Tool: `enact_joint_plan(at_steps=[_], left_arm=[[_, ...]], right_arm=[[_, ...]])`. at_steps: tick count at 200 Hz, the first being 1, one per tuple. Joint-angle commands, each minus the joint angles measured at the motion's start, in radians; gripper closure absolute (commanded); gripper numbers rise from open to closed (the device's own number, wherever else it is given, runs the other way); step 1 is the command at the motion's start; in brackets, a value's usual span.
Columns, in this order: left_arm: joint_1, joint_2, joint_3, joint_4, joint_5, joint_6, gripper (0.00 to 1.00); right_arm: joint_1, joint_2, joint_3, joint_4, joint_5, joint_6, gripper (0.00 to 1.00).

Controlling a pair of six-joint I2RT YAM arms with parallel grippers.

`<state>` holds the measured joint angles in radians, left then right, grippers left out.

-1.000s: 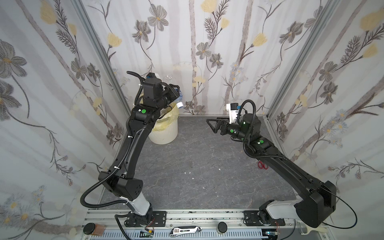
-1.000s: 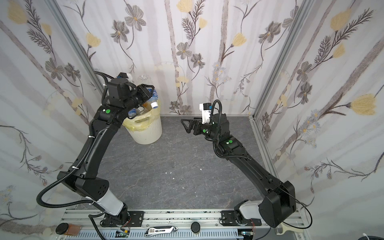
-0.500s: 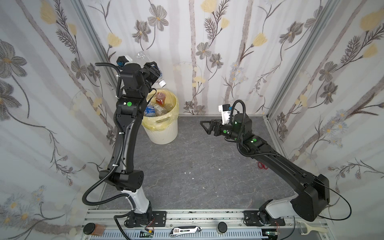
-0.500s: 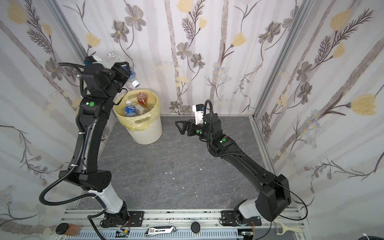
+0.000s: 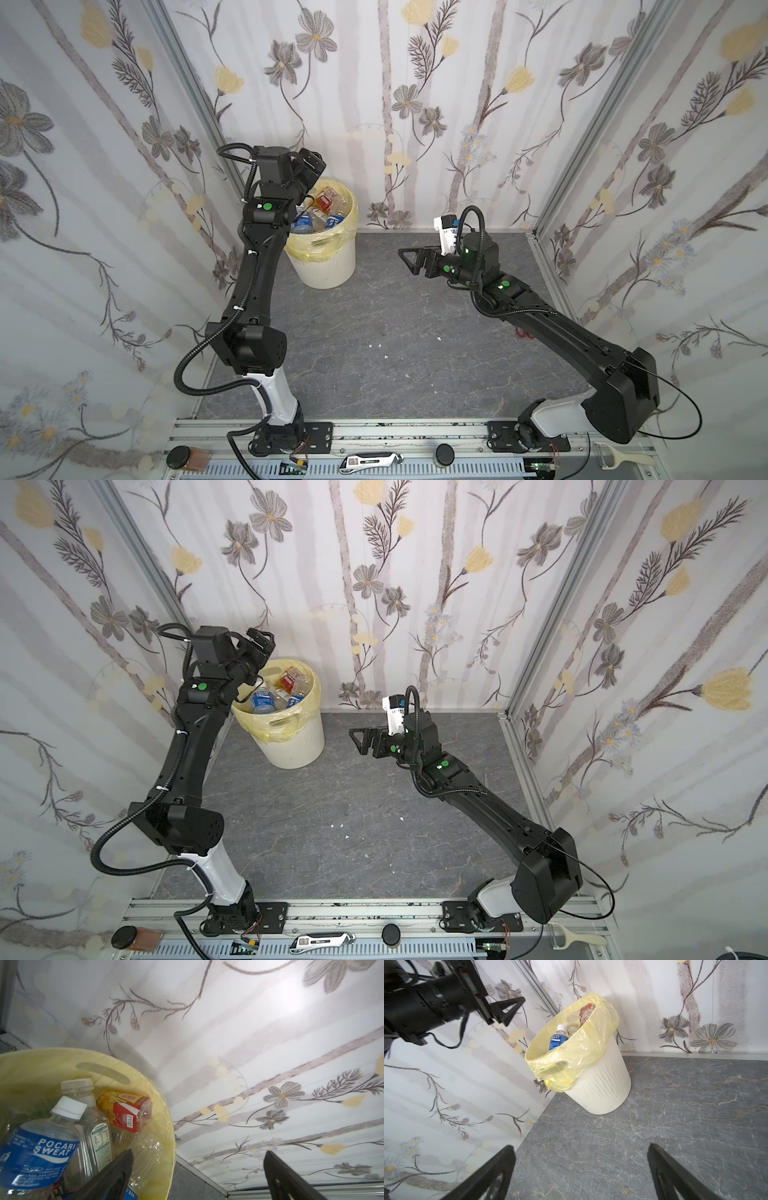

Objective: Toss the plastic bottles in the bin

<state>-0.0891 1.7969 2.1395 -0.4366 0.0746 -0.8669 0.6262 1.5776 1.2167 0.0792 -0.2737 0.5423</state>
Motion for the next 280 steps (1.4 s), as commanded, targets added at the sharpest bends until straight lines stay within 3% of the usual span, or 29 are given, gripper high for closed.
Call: enact_joint_plan(at_steps=[1, 56, 114, 129, 180, 225, 250, 280], left_arm=[[-0.011, -0.031, -0.013, 0.020, -0.031, 0.037, 0.00], [-0.093, -0.058, -0.023, 0.021, -0.008, 0.161, 0.00], [-0.282, -0.126, -0.128, 0.039, -0.081, 0.516, 0.00], [-0.303, -0.182, -0.228, 0.087, -0.113, 0.590, 0.00], [-0.305, -0.484, -0.809, 0.475, -0.164, 0.729, 0.00], [-0.303, -0.702, -1.313, 0.811, -0.303, 0.826, 0.00], [-0.284, -0.746, -1.494, 0.919, -0.424, 0.867, 0.00], [-0.212, -0.672, -1.592, 0.979, -0.562, 0.857, 0.00]], right_arm=[[0.000, 0.008, -0.005, 0.036, -0.001, 0.015, 0.00], [0.001, -0.019, -0.029, 0.020, 0.028, 0.007, 0.00], [-0.020, -0.082, -0.061, -0.002, 0.166, -0.036, 0.00], [-0.041, -0.108, -0.083, -0.002, 0.215, -0.046, 0.00], [-0.170, -0.186, -0.184, -0.004, 0.344, -0.075, 0.00], [-0.244, -0.240, -0.291, 0.003, 0.613, -0.126, 0.00], [-0.254, -0.247, -0.355, 0.051, 0.751, -0.197, 0.00], [-0.271, -0.225, -0.403, 0.103, 0.859, -0.254, 0.00]])
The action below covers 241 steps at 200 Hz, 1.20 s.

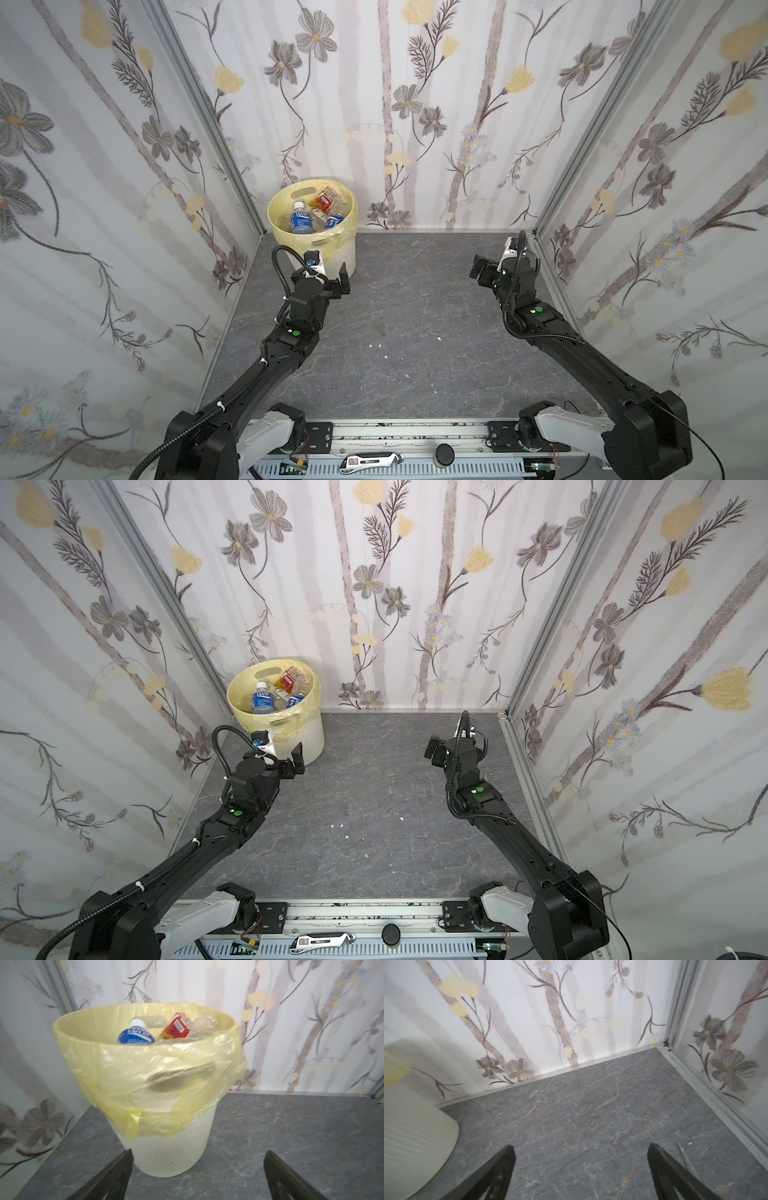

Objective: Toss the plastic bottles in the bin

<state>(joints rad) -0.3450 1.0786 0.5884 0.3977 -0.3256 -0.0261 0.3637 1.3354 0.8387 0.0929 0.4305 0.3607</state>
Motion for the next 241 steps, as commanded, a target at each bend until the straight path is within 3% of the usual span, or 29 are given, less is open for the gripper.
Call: enact_joint_plan(at_steps=[1, 36, 66, 114, 155, 205, 219, 228, 241], left_arm=[[0.047, 0.051, -0.041, 0.144, -0.163, 0.014, 0.00], [0.152, 0.223, -0.063, 0.186, -0.139, -0.110, 0.00], [0.193, 0.364, -0.084, 0.298, -0.150, -0.062, 0.00], [0.277, 0.504, -0.135, 0.562, -0.020, -0.063, 0.00], [0.278, 0.472, -0.224, 0.682, 0.060, -0.039, 0.00], [0.276, 0.463, -0.287, 0.789, 0.072, -0.036, 0.00], [0.276, 0.477, -0.340, 0.892, 0.072, -0.039, 0.00], [0.266, 0.526, -0.388, 1.058, 0.048, -0.020, 0.00], [0.244, 0.510, -0.410, 1.058, 0.007, -0.013, 0.00]], right_arm=[[-0.010, 0.018, -0.028, 0.091, 0.158, -0.075, 0.00], [-0.022, 0.058, -0.153, 0.256, 0.274, -0.169, 0.00], [-0.040, 0.070, -0.226, 0.363, 0.309, -0.219, 0.00], [-0.109, 0.095, -0.366, 0.629, 0.318, -0.298, 0.00], [-0.146, 0.121, -0.450, 0.807, 0.295, -0.294, 0.00], [-0.170, 0.139, -0.552, 1.066, 0.308, -0.319, 0.00], [-0.173, 0.122, -0.569, 1.072, 0.269, -0.319, 0.00], [-0.174, 0.120, -0.581, 1.093, 0.255, -0.322, 0.00], [-0.175, 0.116, -0.590, 1.106, 0.251, -0.323, 0.00]])
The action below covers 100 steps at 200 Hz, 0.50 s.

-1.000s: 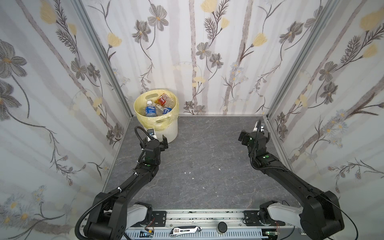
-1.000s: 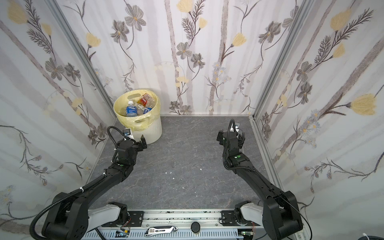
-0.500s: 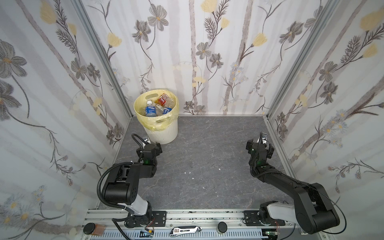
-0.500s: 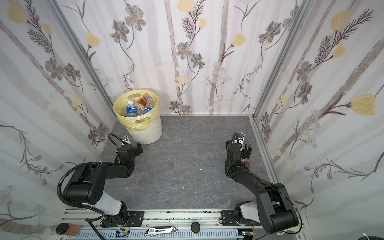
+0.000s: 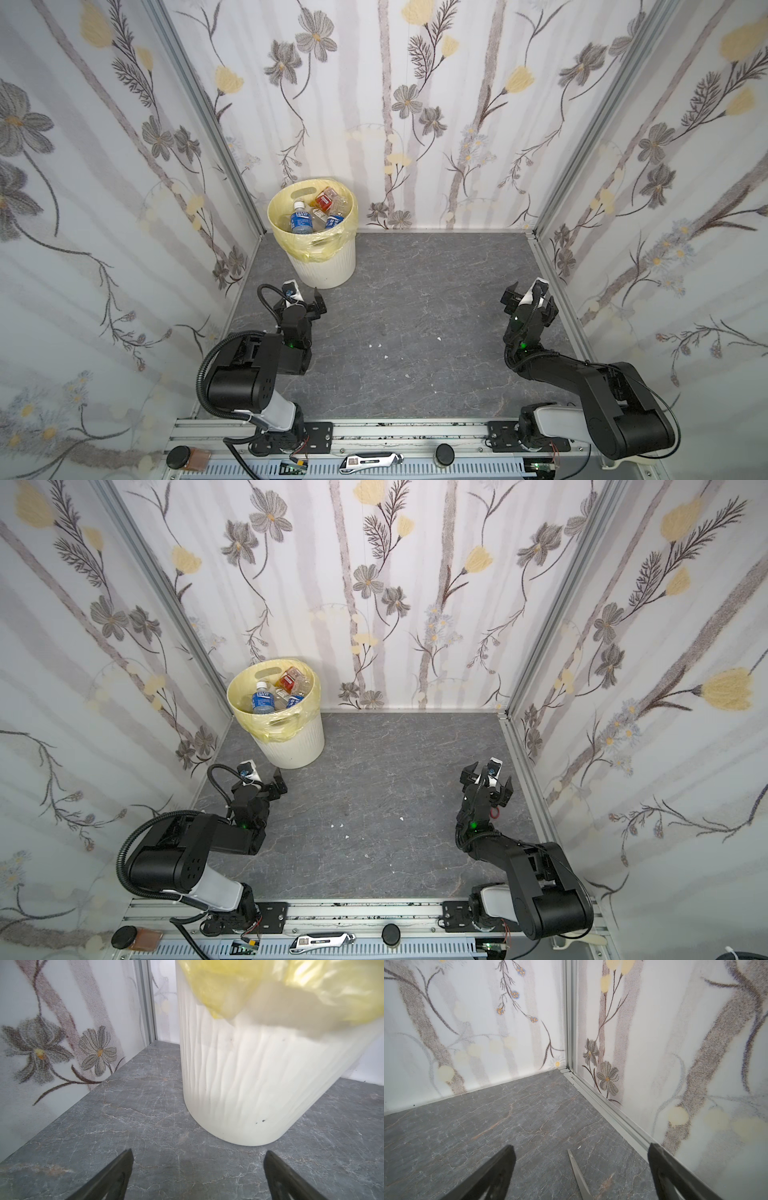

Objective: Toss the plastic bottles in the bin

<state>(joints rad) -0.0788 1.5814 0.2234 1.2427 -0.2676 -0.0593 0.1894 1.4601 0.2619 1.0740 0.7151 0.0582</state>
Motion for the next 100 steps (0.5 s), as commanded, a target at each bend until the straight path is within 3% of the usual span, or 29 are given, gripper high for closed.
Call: enact_joint_plan(at_steps=[1, 27, 100], left_arm=[[-0.024, 0.009, -0.043, 0.217, -0.054, 0.022, 0.00], [-0.056, 0.021, -0.036, 0.227, -0.118, 0.043, 0.00], [-0.049, 0.023, -0.035, 0.230, -0.104, 0.041, 0.00]], right_arm=[[-0.002, -0.009, -0.014, 0.125, -0.035, -0.019, 0.00], [-0.004, -0.017, -0.032, 0.150, -0.045, -0.023, 0.00], [-0.004, -0.024, -0.061, 0.194, -0.069, -0.030, 0.00]])
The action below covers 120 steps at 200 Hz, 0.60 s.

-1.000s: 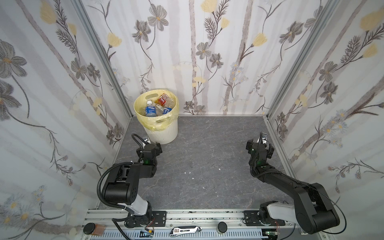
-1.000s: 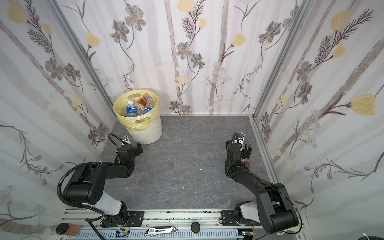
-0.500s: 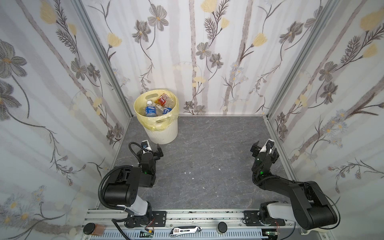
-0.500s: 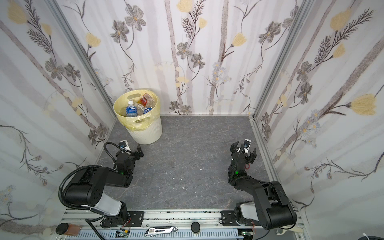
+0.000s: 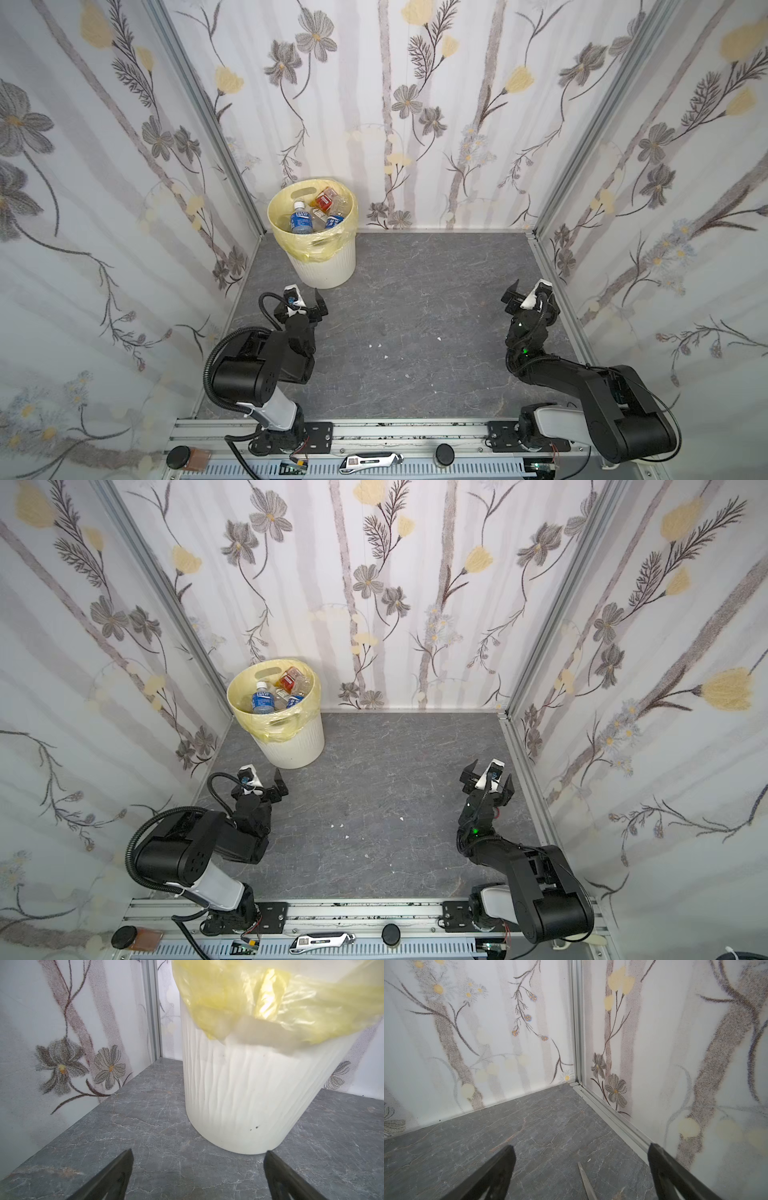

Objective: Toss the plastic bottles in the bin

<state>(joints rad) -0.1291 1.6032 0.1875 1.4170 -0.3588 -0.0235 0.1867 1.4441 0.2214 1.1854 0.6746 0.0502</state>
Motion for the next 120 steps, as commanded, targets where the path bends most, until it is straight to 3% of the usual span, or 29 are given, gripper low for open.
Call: enact_joint_plan(at_steps=[1, 32, 79, 89, 110, 120], left_arm=[[0.001, 0.001, 0.000, 0.055, -0.013, 0.005, 0.00], [0.003, 0.001, 0.001, 0.055, -0.012, 0.005, 0.00], [0.003, 0.001, 0.000, 0.055, -0.011, 0.005, 0.00], [0.003, 0.001, 0.000, 0.055, -0.011, 0.005, 0.00], [0.003, 0.001, 0.002, 0.054, -0.011, 0.005, 0.00], [0.003, 0.002, 0.002, 0.054, -0.011, 0.006, 0.00]], right_arm=[[-0.002, -0.009, -0.022, 0.086, -0.030, -0.022, 0.00], [-0.003, -0.025, -0.122, 0.252, -0.097, -0.046, 0.00], [-0.030, 0.063, -0.208, 0.475, -0.314, -0.085, 0.00], [-0.033, 0.113, -0.181, 0.516, -0.277, -0.082, 0.00], [-0.057, 0.050, -0.084, 0.231, -0.274, -0.033, 0.00], [-0.082, 0.067, -0.044, 0.178, -0.307, -0.015, 0.00]])
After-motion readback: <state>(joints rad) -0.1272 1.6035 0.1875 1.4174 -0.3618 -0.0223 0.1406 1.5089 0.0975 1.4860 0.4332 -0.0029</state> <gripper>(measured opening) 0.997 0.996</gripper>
